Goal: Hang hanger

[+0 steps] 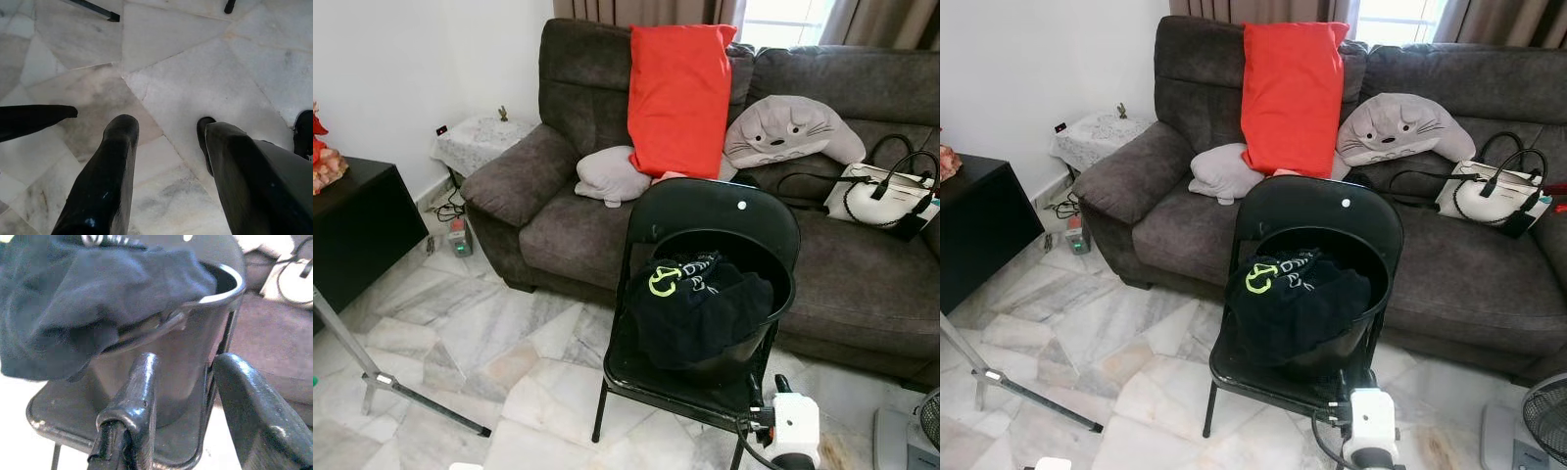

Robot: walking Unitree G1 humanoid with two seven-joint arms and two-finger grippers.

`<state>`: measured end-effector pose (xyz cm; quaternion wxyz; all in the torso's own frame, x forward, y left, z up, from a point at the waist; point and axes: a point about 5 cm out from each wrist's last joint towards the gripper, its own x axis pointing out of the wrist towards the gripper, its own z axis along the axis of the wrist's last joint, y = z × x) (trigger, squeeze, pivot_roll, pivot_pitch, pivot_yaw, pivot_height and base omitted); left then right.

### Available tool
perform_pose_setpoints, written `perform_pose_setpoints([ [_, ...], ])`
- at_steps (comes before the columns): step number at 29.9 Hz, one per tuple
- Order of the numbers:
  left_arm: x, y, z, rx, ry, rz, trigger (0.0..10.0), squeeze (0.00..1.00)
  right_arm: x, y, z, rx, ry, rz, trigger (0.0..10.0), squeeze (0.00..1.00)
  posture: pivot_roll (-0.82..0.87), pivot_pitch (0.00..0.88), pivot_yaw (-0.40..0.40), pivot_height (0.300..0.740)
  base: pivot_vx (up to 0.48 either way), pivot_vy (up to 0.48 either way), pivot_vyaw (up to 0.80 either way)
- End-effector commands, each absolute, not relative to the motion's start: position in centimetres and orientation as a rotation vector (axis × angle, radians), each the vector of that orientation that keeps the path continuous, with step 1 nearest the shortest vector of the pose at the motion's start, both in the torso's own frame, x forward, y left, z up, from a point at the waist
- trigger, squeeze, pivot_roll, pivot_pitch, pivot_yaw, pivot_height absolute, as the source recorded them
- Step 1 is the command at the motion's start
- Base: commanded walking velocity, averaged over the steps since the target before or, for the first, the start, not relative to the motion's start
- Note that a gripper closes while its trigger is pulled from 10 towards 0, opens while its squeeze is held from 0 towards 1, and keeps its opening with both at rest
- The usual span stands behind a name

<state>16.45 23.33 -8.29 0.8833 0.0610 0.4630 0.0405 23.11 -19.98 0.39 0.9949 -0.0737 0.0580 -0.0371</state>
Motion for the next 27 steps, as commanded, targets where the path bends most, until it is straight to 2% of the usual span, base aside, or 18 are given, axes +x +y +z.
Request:
perform_pose_setpoints([
  [1,16.5,23.4,-8.2,0.116,0.958,0.097,10.0,0.0,23.8,-20.5,2.1,-0.17,0.039,-0.086,10.0,0.0,-0.06,0.0,0.0,0.74,0.0,0.0,0.0],
  [8,16.4,23.7,-8.2,0.118,0.956,0.116,10.0,0.0,25.3,-21.1,5.5,-0.42,-0.103,-0.006,10.0,0.0,-0.05,0.0,-0.002,0.74,0.0,0.0,0.0],
  [14,15.7,24.0,-8.4,0.122,0.976,0.114,10.0,0.0,25.8,-21.4,8.9,-0.558,-0.21,-0.002,10.0,0.0,-0.06,0.0,0.002,0.74,0.0,0.0,0.0],
  [15,15.5,24.1,-8.5,0.118,0.98,0.118,10.0,0.0,26.0,-21.0,9.6,-0.655,-0.235,0.052,10.0,0.0,-0.05,0.0,0.0,0.74,0.0,0.0,0.0],
  [19,15.1,24.0,-8.6,0.113,0.988,0.112,10.0,0.0,25.9,-21.3,9.9,-0.862,-0.203,0.056,10.0,0.0,-0.04,0.025,-0.007,0.74,0.0,0.0,0.0],
  [22,14.9,24.0,-8.7,0.117,0.989,0.101,10.0,0.0,25.4,-21.7,9.7,-0.889,-0.16,0.018,10.0,0.0,-0.04,0.038,-0.012,0.74,0.0,0.0,0.0],
  [23,14.8,24.0,-8.8,0.114,0.99,0.105,10.0,0.0,25.0,-21.8,9.2,-0.891,-0.121,0.009,10.0,0.32,-0.03,0.05,-0.019,0.74,0.0,0.0,0.0],
  [25,14.7,24.0,-8.8,0.112,0.99,0.108,10.0,0.0,24.8,-21.8,8.8,-0.898,-0.097,0.008,10.0,0.32,-0.03,0.05,-0.019,0.74,0.0,0.0,0.0],
  [26,14.5,24.0,-8.8,0.105,0.993,0.116,10.0,0.0,24.8,-21.6,8.1,-0.948,-0.055,0.035,10.0,1.0,-0.03,0.063,-0.021,0.74,0.0,0.0,0.0],
  [27,14.5,24.0,-8.9,0.105,0.995,0.116,10.0,0.0,24.9,-21.4,7.9,-0.964,-0.049,0.055,10.0,1.0,-0.03,0.071,-0.02,0.74,0.0,0.0,0.0],
])
